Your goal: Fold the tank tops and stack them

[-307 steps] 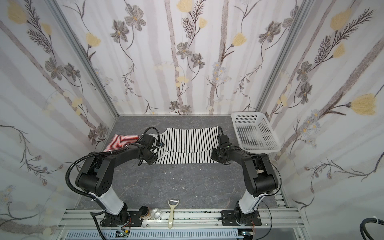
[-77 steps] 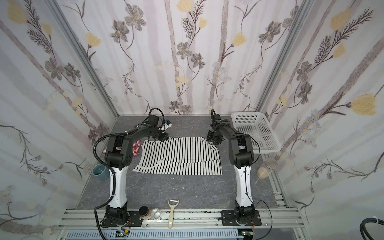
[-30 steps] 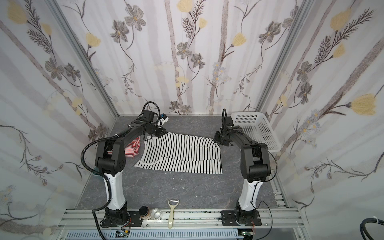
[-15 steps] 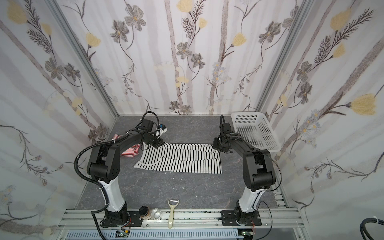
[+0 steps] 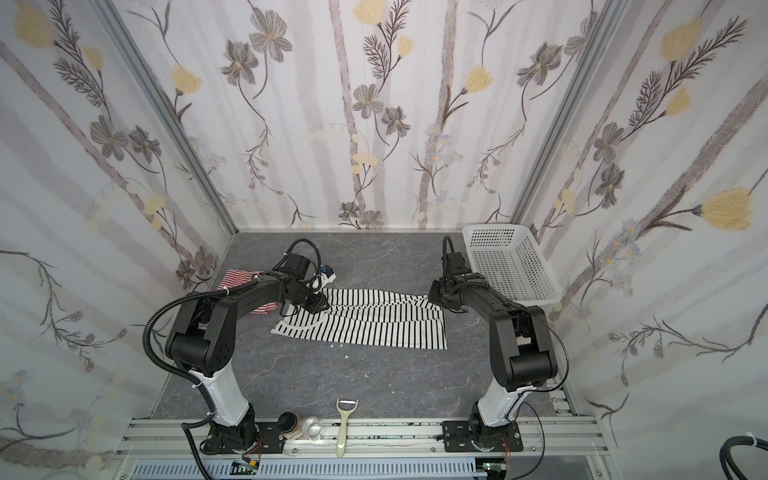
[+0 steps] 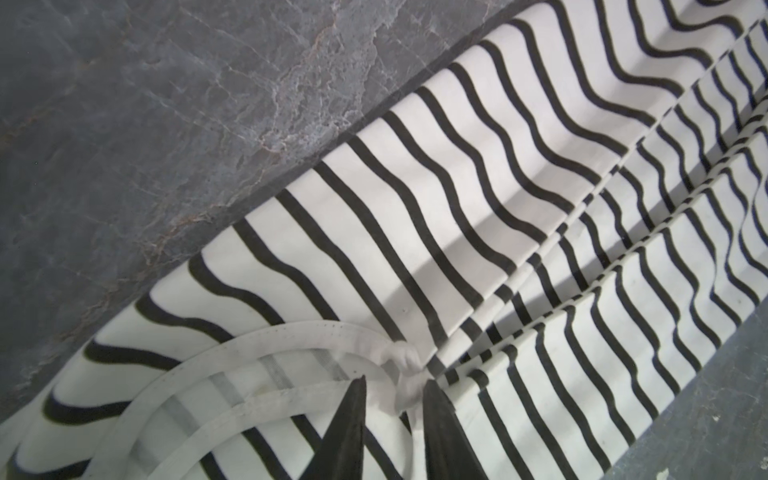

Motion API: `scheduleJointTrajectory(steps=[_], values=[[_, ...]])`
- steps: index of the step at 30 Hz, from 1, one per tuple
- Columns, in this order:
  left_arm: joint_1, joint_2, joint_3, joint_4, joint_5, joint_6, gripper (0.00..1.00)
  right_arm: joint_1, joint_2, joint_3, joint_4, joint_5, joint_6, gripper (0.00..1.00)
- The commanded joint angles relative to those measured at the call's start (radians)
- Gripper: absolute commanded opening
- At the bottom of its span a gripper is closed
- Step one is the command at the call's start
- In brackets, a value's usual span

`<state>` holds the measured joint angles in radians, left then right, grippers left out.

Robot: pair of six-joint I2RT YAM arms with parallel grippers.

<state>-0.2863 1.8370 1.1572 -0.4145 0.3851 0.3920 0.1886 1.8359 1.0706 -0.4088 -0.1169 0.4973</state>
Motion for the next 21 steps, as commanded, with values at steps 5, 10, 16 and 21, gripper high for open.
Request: scheduleJointTrajectory(steps=[5, 10, 16, 21], values=[[0.006, -0.058, -0.03, 0.016, -0.04, 0.03, 0.26, 0.02, -0.1, -0.092, 0.04, -0.028, 0.019, 0.19], [0.031, -0.062, -0.028, 0.018, -0.076, 0.041, 0.25, 0.05, -0.16, -0.16, 0.019, 0.003, 0.029, 0.21], [0.07, -0.046, -0.003, 0.017, -0.09, 0.051, 0.25, 0.063, -0.186, -0.21, -0.036, 0.102, 0.072, 0.22], [0.082, -0.024, 0.022, 0.016, -0.099, 0.044, 0.3, 0.065, -0.234, -0.212, -0.005, 0.113, 0.125, 0.3]])
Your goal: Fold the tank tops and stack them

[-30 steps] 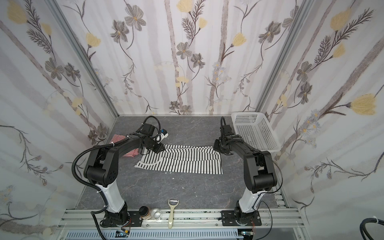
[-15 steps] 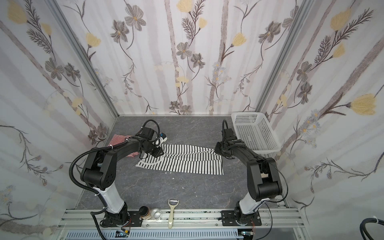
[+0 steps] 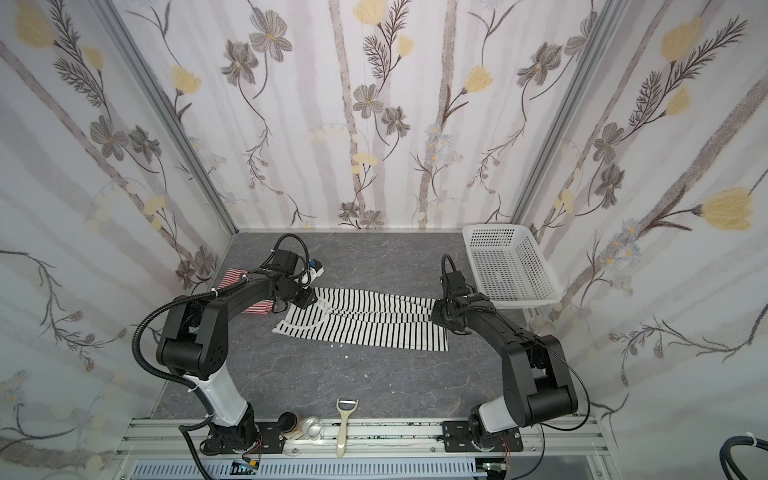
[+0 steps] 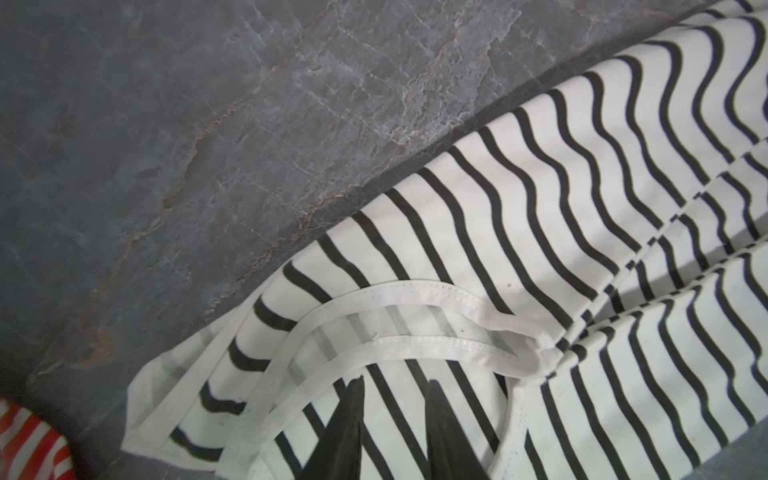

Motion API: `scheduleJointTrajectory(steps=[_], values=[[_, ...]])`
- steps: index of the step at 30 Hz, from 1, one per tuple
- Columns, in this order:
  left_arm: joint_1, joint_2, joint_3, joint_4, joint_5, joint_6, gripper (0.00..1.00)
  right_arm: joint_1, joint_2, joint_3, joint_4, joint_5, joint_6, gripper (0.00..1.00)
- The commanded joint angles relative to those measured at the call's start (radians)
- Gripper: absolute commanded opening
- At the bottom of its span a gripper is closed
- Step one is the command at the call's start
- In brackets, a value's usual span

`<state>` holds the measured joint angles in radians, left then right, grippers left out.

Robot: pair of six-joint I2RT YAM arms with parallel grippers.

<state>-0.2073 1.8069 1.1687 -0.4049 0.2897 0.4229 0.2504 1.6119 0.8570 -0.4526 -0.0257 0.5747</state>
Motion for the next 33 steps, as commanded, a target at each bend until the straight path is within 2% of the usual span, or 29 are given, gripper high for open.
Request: scheduleJointTrajectory(steps=[1, 5, 11, 15, 22, 23, 27, 29, 33], values=[[0.003, 0.003, 0.01, 0.005, 0.008, 0.008, 0.31, 0.004, -0.01, 0.006, 0.046, 0.009, 0.055, 0.31], [-0.011, -0.038, -0.027, 0.003, 0.077, -0.009, 0.42, 0.004, -0.01, 0.006, 0.079, -0.044, 0.08, 0.34], [-0.08, -0.067, -0.091, 0.006, 0.116, -0.004, 0.48, 0.001, -0.006, -0.007, 0.109, -0.06, 0.091, 0.35], [-0.123, -0.033, -0.086, 0.029, 0.091, -0.004, 0.5, -0.003, -0.001, -0.009, 0.114, -0.062, 0.093, 0.35], [-0.145, 0.034, -0.044, 0.064, 0.029, -0.009, 0.5, -0.012, -0.009, -0.041, 0.134, -0.072, 0.1, 0.36], [-0.144, 0.039, -0.044, 0.067, 0.022, -0.007, 0.46, -0.016, -0.009, -0.05, 0.141, -0.076, 0.103, 0.36], [-0.141, 0.02, -0.052, 0.069, 0.004, -0.004, 0.13, -0.037, -0.01, -0.079, 0.19, -0.131, 0.115, 0.36], [-0.14, -0.006, -0.064, 0.072, -0.001, -0.003, 0.06, -0.039, -0.009, -0.079, 0.201, -0.145, 0.118, 0.36], [-0.133, -0.06, -0.083, 0.074, -0.017, -0.004, 0.03, -0.043, -0.007, -0.085, 0.22, -0.168, 0.119, 0.35]])
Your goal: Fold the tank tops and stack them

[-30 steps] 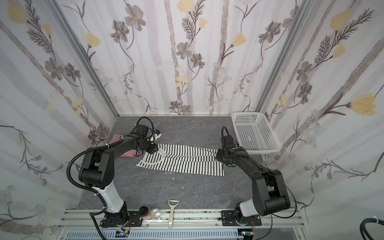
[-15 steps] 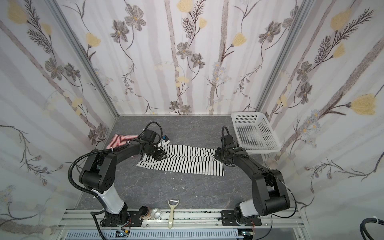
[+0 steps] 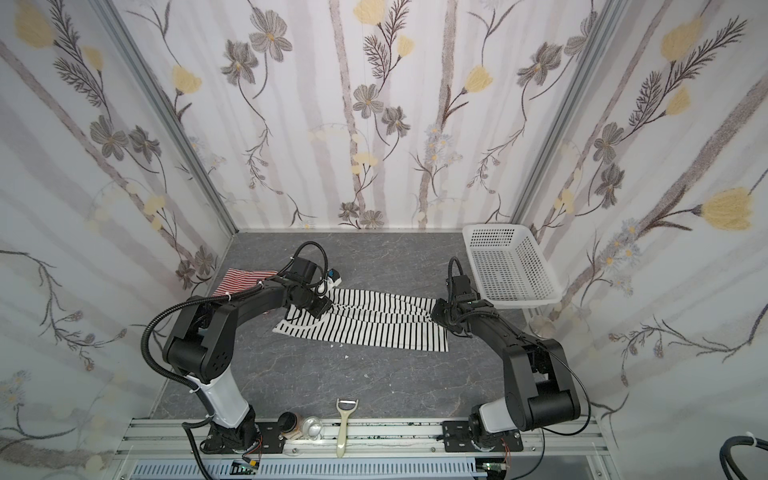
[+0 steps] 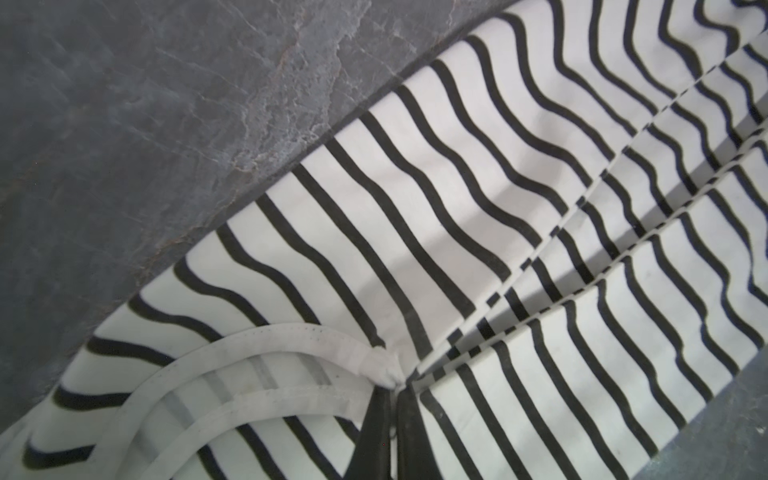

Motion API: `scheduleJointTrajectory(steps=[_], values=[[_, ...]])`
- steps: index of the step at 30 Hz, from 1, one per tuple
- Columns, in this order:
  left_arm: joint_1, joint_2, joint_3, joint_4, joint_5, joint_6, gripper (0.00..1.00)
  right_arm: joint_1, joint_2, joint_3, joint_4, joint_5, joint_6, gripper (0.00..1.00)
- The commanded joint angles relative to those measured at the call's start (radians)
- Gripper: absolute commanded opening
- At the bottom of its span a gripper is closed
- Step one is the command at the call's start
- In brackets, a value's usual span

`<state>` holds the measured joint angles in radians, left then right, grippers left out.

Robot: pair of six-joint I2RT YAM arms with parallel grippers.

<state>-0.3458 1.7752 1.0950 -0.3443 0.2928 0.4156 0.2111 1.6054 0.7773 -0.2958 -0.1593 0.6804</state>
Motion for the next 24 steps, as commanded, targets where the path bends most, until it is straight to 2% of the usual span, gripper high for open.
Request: scheduleJointTrajectory(steps=[1, 8, 11, 19, 22, 24], values=[[0.009, -0.036, -0.013, 0.011, -0.023, 0.004, 0.03, -0.005, 0.004, -0.008, 0.072, -0.041, 0.013, 0.34], [0.015, -0.052, -0.033, 0.01, -0.025, 0.009, 0.07, -0.013, 0.005, -0.016, 0.046, -0.008, 0.013, 0.34], [0.014, -0.044, -0.041, 0.01, -0.02, 0.011, 0.11, -0.013, -0.003, -0.016, 0.039, -0.009, 0.01, 0.34], [0.011, -0.046, -0.04, 0.009, -0.018, 0.002, 0.12, -0.006, 0.03, -0.061, 0.053, -0.03, 0.001, 0.3], [0.01, -0.05, -0.032, 0.01, -0.021, 0.002, 0.13, -0.006, 0.024, -0.071, 0.082, -0.046, 0.002, 0.23], [0.011, -0.046, -0.024, 0.01, -0.026, -0.001, 0.13, -0.006, 0.022, -0.059, 0.092, -0.054, 0.004, 0.13]])
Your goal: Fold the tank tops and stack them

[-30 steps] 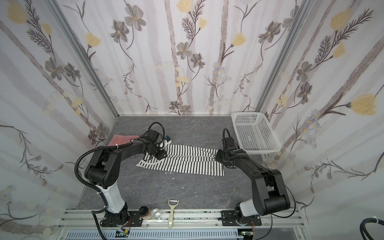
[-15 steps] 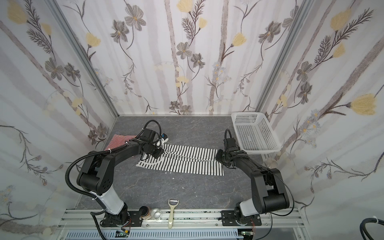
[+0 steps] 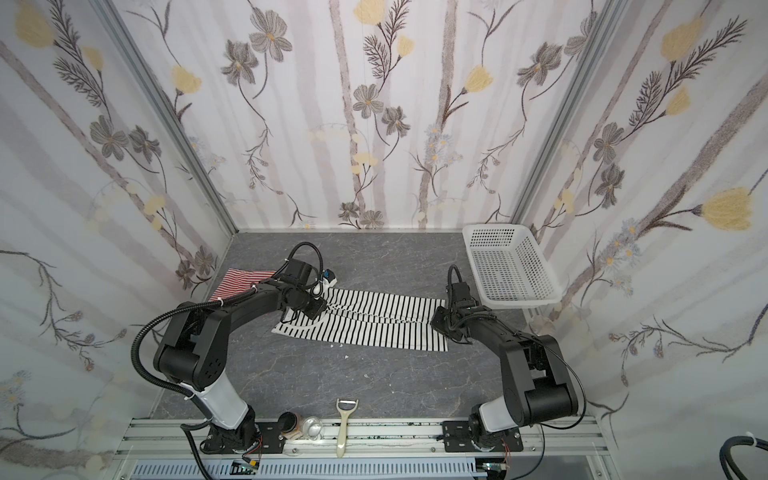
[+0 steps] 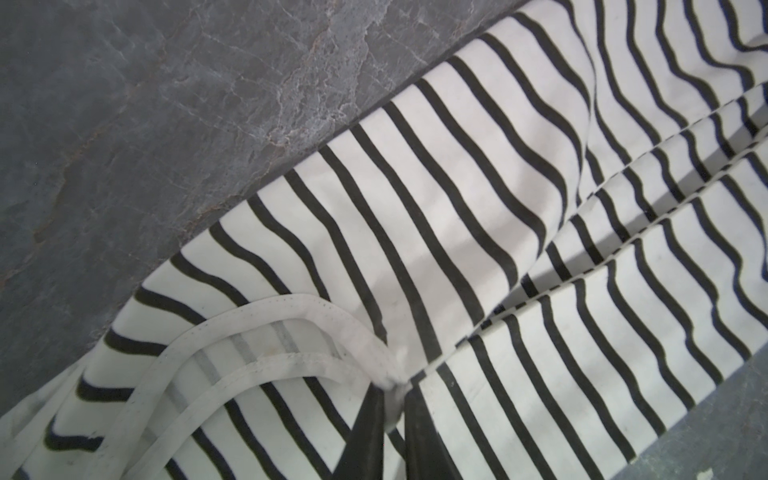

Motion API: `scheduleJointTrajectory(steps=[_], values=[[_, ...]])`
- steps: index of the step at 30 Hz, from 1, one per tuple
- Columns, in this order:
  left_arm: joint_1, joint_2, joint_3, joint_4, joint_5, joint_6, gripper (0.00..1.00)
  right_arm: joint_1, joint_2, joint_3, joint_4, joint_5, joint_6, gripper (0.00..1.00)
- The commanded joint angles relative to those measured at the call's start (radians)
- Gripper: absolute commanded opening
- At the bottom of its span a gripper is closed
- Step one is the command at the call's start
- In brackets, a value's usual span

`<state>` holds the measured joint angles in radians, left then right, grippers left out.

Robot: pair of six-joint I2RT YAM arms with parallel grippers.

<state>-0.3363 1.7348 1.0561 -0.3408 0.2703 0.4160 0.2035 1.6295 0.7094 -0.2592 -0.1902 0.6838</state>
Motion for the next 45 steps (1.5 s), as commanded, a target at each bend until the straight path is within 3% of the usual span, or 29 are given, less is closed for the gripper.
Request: scheduleJointTrajectory(steps=[1, 3, 8, 19, 26, 36, 45], values=[[0.001, -0.003, 0.019, 0.006, -0.006, -0.002, 0.13, 0.002, -0.001, 0.025, 0.048, -0.019, -0.002, 0.06], [0.002, -0.001, 0.029, 0.006, -0.017, -0.002, 0.12, 0.001, 0.003, 0.062, 0.026, -0.001, -0.009, 0.0], [0.009, 0.018, 0.059, 0.006, -0.055, 0.007, 0.1, -0.02, 0.02, 0.143, -0.005, 0.013, -0.028, 0.0], [0.034, 0.125, 0.26, 0.006, -0.037, -0.04, 0.1, -0.088, 0.191, 0.506, -0.14, 0.003, -0.107, 0.0], [0.036, 0.157, 0.317, 0.006, -0.026, -0.049, 0.1, -0.121, 0.225, 0.604, -0.178, 0.006, -0.137, 0.0], [0.035, 0.155, 0.292, 0.005, -0.002, -0.042, 0.1, -0.122, 0.21, 0.509, -0.139, -0.028, -0.146, 0.0], [0.015, 0.087, 0.119, 0.0, 0.026, 0.023, 0.1, -0.116, 0.134, 0.294, -0.068, -0.018, -0.132, 0.0]])
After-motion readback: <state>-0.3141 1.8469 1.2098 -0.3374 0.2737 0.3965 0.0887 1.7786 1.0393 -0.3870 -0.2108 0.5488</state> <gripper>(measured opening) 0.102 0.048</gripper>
